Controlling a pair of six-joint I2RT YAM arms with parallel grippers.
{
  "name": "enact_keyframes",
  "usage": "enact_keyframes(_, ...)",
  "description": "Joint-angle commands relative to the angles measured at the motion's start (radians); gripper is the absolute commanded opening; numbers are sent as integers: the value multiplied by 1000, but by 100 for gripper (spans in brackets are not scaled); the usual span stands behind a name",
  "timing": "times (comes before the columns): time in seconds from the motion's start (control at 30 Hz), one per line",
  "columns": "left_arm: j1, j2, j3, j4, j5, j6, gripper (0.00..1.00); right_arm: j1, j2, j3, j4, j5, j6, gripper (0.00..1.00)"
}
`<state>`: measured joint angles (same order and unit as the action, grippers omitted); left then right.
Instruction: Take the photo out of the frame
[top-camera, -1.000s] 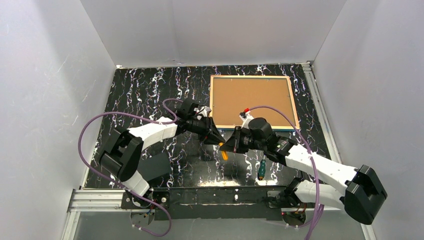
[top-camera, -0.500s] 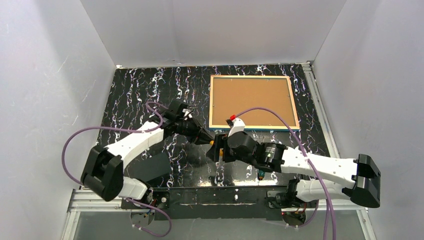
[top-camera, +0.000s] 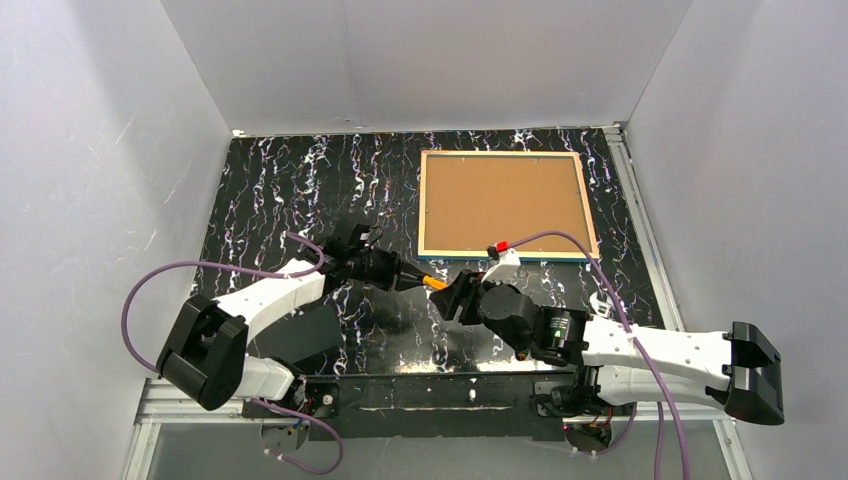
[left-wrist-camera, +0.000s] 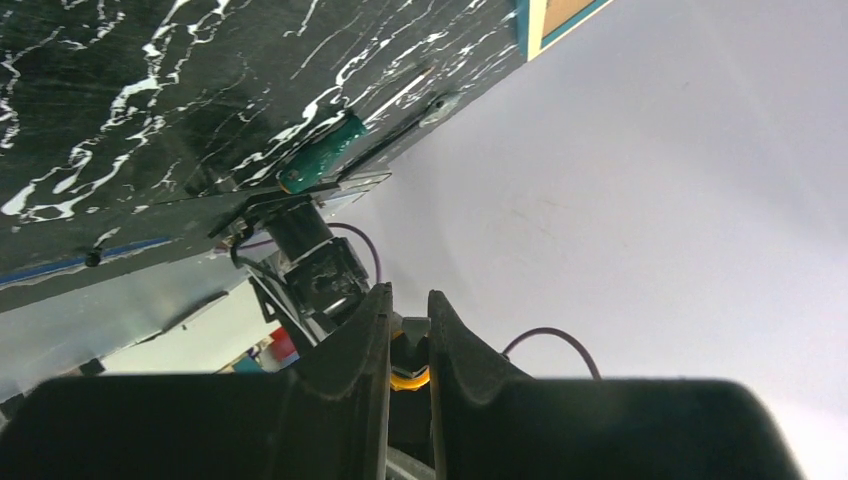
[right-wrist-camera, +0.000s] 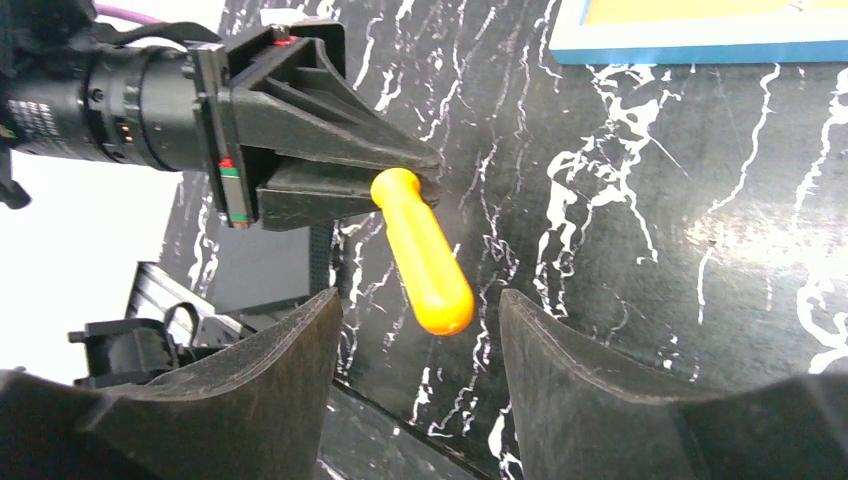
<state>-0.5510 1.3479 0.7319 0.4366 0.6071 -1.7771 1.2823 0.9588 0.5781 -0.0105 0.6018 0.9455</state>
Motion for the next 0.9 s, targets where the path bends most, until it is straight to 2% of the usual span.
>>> enact_keyframes(0.0,0,-26,-6,21,6,-80,0,-2,-7,2,121,55,38,66)
enact_keyframes(0.03,-1,-23,-8,29,5,-85,0,-3,-3,-1,140,58,42,64)
enact_keyframes(0.1,-1,-28,-17,33,-2,-90,0,-9,8,8,157,62,39,49)
enact_keyframes(0.13,-1,-31,-23,39,-5,-97,0,-14,15,16,157,59,33,47)
enact_keyframes(0.87,-3,-12,-14,86,1,-124,0,-153,124,64,222,-114,0,48)
